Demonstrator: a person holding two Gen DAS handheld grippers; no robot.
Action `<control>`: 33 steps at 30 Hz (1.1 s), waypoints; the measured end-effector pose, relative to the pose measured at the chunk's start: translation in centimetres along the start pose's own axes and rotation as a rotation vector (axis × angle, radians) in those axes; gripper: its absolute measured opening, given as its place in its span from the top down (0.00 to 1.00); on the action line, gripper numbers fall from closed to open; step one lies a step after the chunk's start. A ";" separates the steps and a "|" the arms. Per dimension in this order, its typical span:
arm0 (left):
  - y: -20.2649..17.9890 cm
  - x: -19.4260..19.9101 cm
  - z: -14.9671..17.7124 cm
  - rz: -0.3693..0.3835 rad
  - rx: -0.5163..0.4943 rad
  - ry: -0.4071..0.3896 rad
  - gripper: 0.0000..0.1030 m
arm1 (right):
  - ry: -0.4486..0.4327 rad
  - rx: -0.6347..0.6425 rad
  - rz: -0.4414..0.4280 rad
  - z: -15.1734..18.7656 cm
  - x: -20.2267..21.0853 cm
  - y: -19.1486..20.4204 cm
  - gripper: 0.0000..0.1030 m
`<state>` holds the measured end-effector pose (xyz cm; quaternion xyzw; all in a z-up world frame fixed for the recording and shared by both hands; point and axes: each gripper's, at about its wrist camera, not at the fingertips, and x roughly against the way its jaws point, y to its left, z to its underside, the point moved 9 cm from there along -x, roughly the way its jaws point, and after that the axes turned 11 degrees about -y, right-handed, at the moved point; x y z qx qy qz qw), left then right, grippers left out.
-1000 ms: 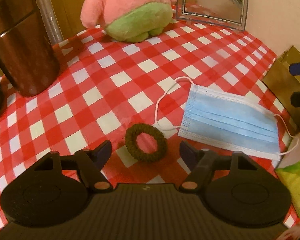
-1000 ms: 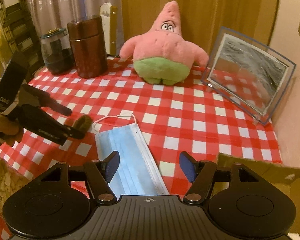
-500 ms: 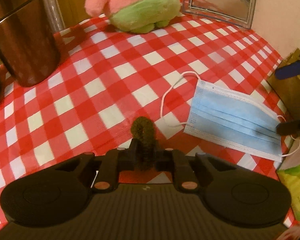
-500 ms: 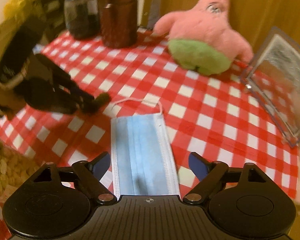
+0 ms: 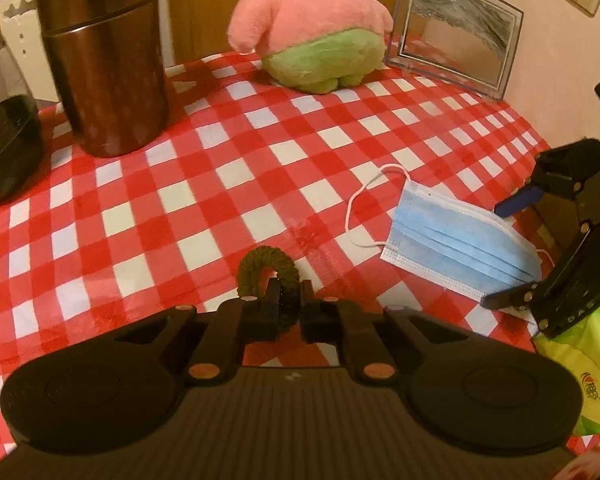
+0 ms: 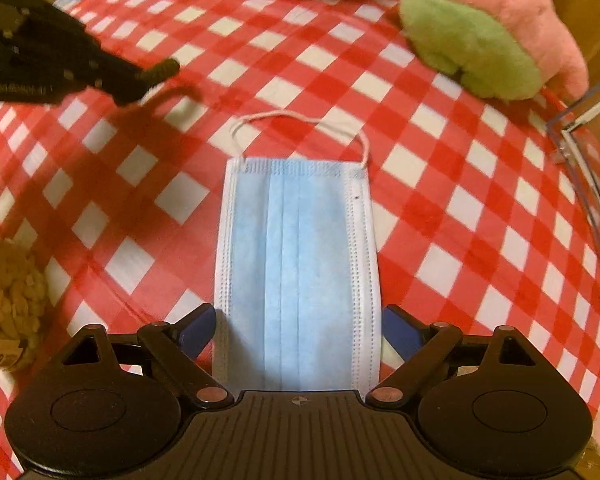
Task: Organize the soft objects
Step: 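Grasp the brown hair tie with the left gripper while the right gripper grasps the blue face mask, then carry the hair tie and blue mask over the cardboard tray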
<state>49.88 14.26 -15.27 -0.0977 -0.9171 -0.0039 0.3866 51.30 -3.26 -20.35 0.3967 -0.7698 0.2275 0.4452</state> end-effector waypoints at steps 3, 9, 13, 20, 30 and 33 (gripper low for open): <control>0.5 0.3 0.3 -0.002 0.017 -0.002 0.93 | 0.008 0.008 -0.001 0.0 -0.2 0.3 0.15; 0.9 0.9 0.6 -0.003 0.036 -0.009 0.93 | -0.003 -0.015 -0.040 -0.6 0.3 0.9 0.52; 1.0 1.7 0.4 -0.004 0.046 -0.018 0.93 | -0.018 -0.002 0.008 -1.0 0.8 1.1 0.94; 0.5 5.3 -1.2 -0.010 0.078 -0.056 0.93 | -0.153 -0.091 0.031 -3.2 5.3 1.0 0.95; -4.1 12.9 -4.5 0.016 0.096 -0.133 0.93 | -0.350 -0.220 0.086 -5.2 17.6 1.7 0.95; -6.4 15.3 -5.2 0.028 0.090 -0.156 0.93 | -0.397 -0.271 0.086 -4.5 21.5 2.0 0.95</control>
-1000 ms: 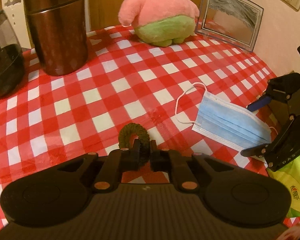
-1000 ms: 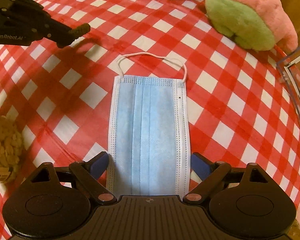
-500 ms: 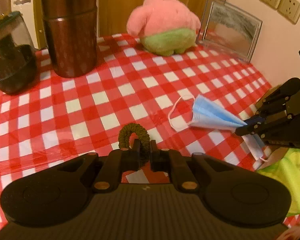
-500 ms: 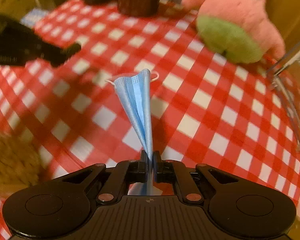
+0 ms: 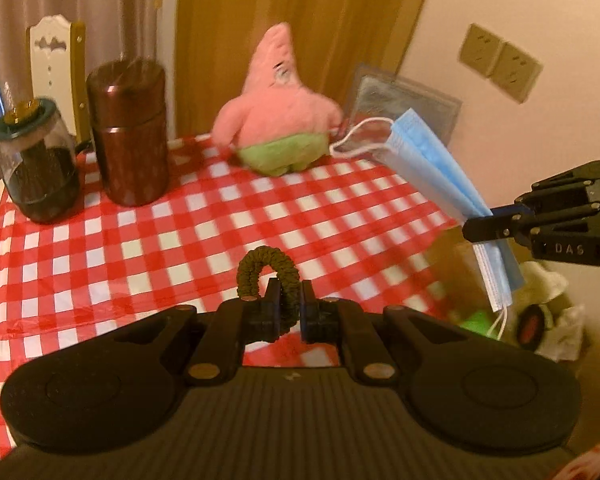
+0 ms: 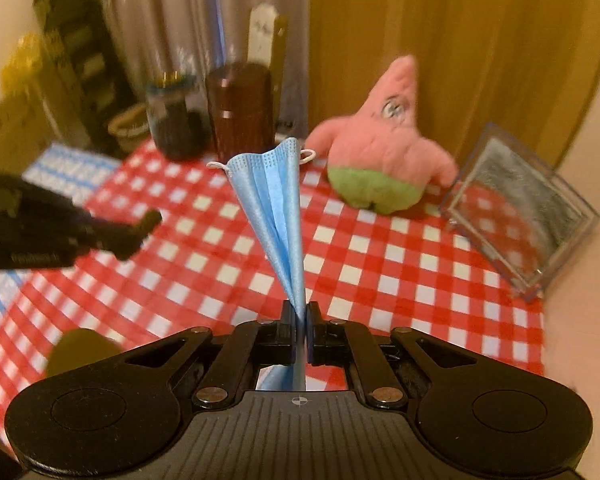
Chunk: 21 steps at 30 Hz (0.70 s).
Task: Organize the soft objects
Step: 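Carry the hair tie and blue mask over the cardboard tray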
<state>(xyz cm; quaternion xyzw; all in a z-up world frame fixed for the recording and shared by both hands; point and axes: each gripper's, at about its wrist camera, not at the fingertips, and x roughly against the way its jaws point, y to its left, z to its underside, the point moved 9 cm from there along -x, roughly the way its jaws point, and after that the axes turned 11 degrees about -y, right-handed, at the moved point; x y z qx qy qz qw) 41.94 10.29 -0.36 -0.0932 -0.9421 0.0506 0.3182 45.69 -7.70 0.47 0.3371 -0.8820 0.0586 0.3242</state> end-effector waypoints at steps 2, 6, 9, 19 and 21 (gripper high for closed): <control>-1.7 1.4 -0.3 0.006 -0.007 -0.014 0.93 | -0.017 -0.031 0.007 0.1 2.5 0.0 0.95; -5.4 3.9 -0.4 0.033 -0.016 -0.038 0.93 | -0.040 -0.075 0.035 1.4 6.8 -0.4 0.95; -8.4 5.5 0.0 0.059 -0.018 -0.049 0.93 | -0.046 -0.107 0.053 3.0 9.9 -1.2 0.95; -19.0 7.0 3.6 0.183 -0.048 -0.026 0.93 | -0.048 -0.181 0.156 10.1 18.7 -5.2 0.95; -21.0 6.9 4.3 0.207 -0.055 -0.019 0.93 | -0.051 -0.196 0.180 11.3 20.0 -6.1 0.95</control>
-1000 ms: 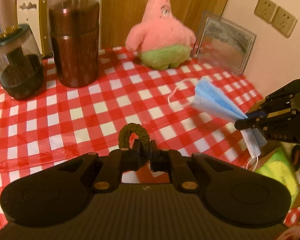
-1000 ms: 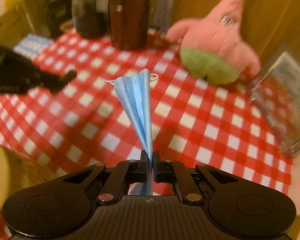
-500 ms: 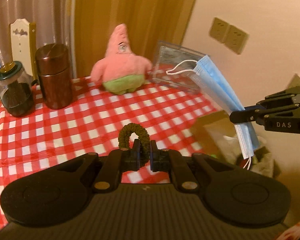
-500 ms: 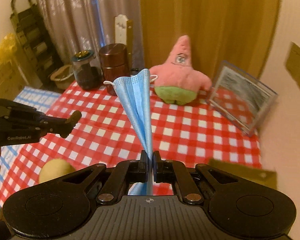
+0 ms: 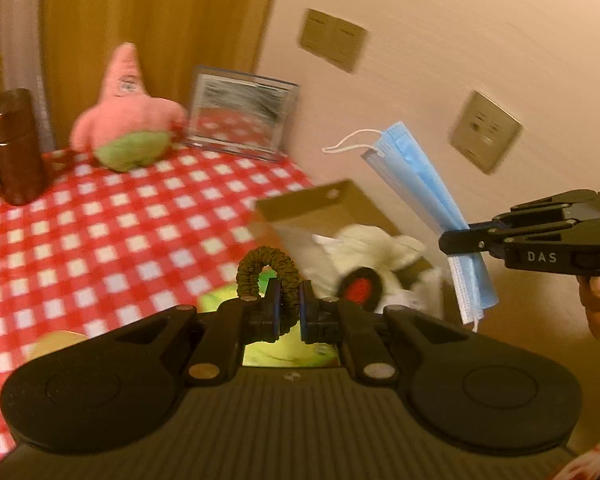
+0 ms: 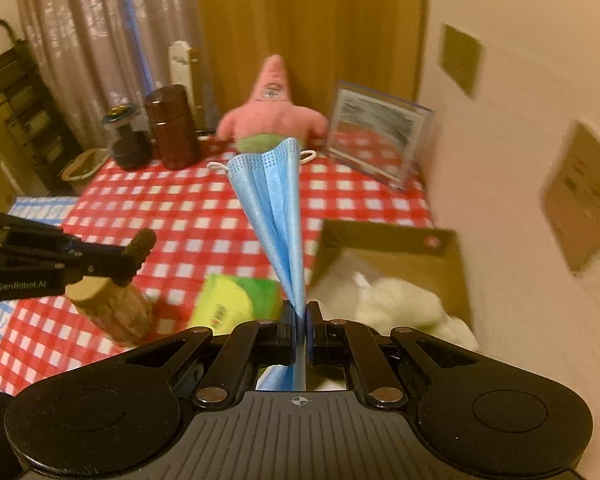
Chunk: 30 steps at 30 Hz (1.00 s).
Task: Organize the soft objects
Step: 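Carry the hair tie and blue mask over the cardboard tray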
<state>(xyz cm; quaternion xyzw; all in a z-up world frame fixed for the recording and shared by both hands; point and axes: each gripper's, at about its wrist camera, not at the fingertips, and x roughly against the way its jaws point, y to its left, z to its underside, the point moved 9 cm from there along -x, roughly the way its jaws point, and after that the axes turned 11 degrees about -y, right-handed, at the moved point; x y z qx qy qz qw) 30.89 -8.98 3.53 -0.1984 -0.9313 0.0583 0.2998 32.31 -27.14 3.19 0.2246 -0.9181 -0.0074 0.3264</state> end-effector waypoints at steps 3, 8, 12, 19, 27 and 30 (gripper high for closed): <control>-2.7 -0.8 0.8 0.024 -0.022 0.006 0.93 | -0.006 -0.017 0.036 1.3 1.7 -1.9 0.95; -6.3 -2.5 2.0 0.063 -0.032 0.024 0.93 | -0.003 -0.043 0.083 3.2 3.4 -4.6 0.95; -8.4 -3.9 2.8 0.080 -0.051 0.044 0.93 | -0.001 -0.051 0.111 4.5 3.9 -6.1 0.95; -10.3 -6.1 3.8 0.091 -0.069 0.069 0.93 | 0.009 -0.059 0.133 5.8 3.3 -7.4 0.95; -11.2 -7.8 5.0 0.096 -0.074 0.096 0.93 | 0.019 -0.069 0.144 6.7 2.8 -7.9 0.95; -11.2 -8.1 5.4 0.099 -0.074 0.104 0.93 | 0.020 -0.064 0.147 6.8 2.7 -7.8 0.95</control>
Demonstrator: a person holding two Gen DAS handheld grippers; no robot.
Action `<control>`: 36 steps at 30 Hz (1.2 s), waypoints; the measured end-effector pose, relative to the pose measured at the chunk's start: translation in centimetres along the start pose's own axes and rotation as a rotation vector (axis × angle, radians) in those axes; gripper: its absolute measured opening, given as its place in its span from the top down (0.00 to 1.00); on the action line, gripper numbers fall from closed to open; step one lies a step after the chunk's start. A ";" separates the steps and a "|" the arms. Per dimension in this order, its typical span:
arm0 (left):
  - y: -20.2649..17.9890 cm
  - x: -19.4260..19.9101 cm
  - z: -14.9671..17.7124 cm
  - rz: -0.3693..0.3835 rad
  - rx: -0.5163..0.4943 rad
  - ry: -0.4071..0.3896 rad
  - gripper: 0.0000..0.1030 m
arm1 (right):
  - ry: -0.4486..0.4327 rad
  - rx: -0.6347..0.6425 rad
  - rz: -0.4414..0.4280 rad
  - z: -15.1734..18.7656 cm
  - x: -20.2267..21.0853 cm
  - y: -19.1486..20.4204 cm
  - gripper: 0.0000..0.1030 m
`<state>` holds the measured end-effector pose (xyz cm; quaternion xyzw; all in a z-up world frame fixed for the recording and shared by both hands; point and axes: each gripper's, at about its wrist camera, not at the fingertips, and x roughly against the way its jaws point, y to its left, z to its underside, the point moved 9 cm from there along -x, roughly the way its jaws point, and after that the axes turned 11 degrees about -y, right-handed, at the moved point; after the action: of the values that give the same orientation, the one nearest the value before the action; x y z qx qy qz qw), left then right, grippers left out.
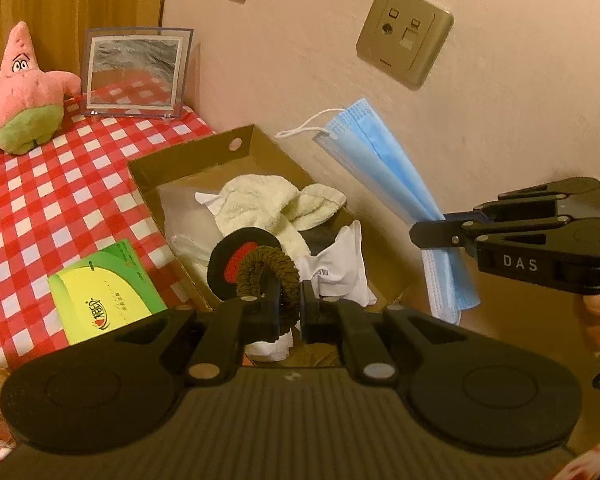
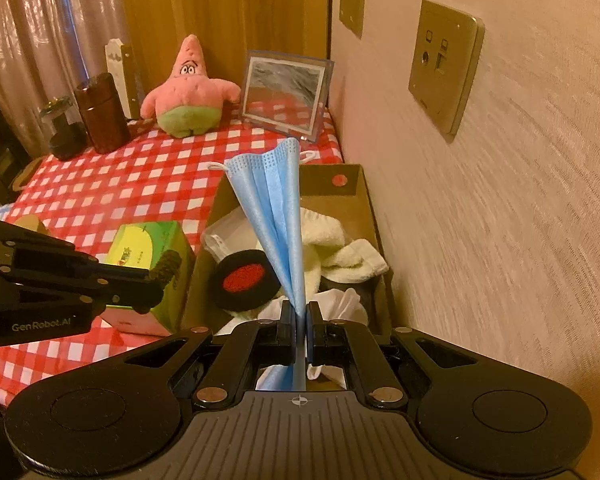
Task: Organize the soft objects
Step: 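Carry the hair tie and blue mask over the cardboard tray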
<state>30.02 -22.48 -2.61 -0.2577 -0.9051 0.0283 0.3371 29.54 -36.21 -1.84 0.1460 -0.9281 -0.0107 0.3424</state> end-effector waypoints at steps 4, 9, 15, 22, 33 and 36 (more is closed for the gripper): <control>-0.1 -0.3 0.2 0.006 0.001 0.006 0.93 | 0.004 0.006 0.001 0.1 -0.3 0.4 0.95; 0.1 -1.0 0.6 0.009 0.010 0.017 0.93 | 0.010 0.008 0.006 0.4 -1.3 0.5 0.95; 0.7 -3.1 1.3 0.018 0.030 0.040 0.93 | 0.019 -0.014 -0.006 1.2 -3.7 0.3 0.95; 1.7 -6.4 2.3 0.021 0.043 0.070 0.93 | -0.060 -0.089 0.001 0.2 -6.7 -1.4 0.95; 2.2 -8.7 2.9 0.037 0.030 0.087 0.93 | -0.022 -0.112 0.012 2.2 -10.8 -1.9 0.95; 2.2 -9.2 3.2 0.044 0.020 0.097 0.93 | 0.040 -0.128 0.028 4.2 -11.5 -2.4 0.95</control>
<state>34.90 -24.66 -11.11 -0.2751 -0.8815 0.0320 0.3825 35.82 -35.61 -12.63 0.1110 -0.9203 -0.0622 0.3698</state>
